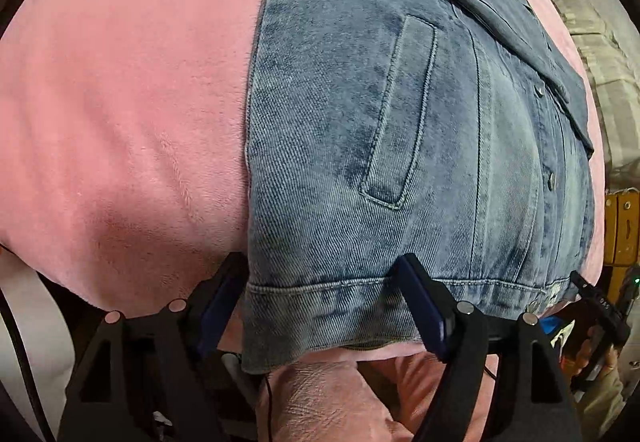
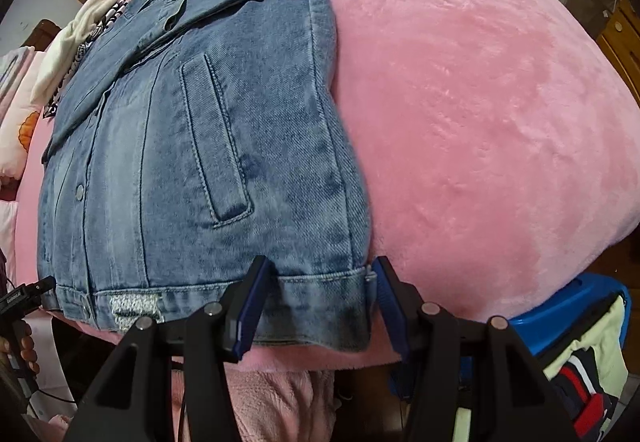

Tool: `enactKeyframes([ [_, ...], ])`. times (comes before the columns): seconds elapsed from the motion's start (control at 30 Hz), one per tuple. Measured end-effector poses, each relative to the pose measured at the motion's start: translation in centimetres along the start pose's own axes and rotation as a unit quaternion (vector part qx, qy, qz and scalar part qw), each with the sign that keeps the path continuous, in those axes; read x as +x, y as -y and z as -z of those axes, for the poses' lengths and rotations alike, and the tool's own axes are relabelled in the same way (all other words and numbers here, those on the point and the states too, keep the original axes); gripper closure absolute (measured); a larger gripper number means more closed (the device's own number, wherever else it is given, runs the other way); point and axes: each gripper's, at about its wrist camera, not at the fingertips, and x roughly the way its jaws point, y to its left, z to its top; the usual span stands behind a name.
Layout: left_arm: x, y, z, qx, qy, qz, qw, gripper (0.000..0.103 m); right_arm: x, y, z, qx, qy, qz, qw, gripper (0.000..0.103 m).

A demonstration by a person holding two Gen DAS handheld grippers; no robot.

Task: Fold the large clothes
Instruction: 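Grasp the jacket hem with both tools, then lift the hem with both tools and fold it up toward the collar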

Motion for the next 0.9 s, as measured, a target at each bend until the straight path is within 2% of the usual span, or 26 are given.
enactKeyframes([
  [0.13,0.3,-1.0,0.1,0.007,-0.004,0.01,0.9999,0.02,0.5,0.0,-0.1,0.003,-0.003,-0.006,1.0,0.049],
  [0.27,0.7,-0.9,-0.1,0.012,-0.015,0.009,0.9998,0.021,1.0,0.1,-0.3,0.007,-0.011,-0.004,1.0,0.052],
  [0.33,0.9,-0.4,-0.4,0.013,-0.026,0.01,0.9995,0.037,1.0,-0.5,-0.4,-0.002,-0.015,0.007,1.0,0.058],
  [0.4,0.9,1.3,-0.9,0.015,-0.031,0.009,0.9994,0.069,1.0,-1.4,-0.8,-0.015,-0.02,0.026,0.999,0.065],
  [0.5,0.8,3.3,-1.3,0.045,-0.039,-0.033,0.9977,0.083,0.7,-3.2,-1.2,-0.037,-0.03,0.057,0.997,0.074],
  [0.63,0.5,5.1,-2.4,0.043,-0.066,-0.068,0.9946,0.089,0.0,-4.8,-2.0,-0.051,-0.048,0.08,0.994,0.082],
  [0.77,-1.7,4.7,-3.7,-0.011,-0.077,-0.035,0.9964,0.092,-2.3,-5.8,-3.0,-0.049,-0.051,0.064,0.995,0.085],
  [0.9,-6.1,3.9,-5.3,-0.071,-0.046,0.04,0.9956,0.092,-6.7,-6.5,-4.6,-0.044,-0.025,0.015,0.999,0.086],
])
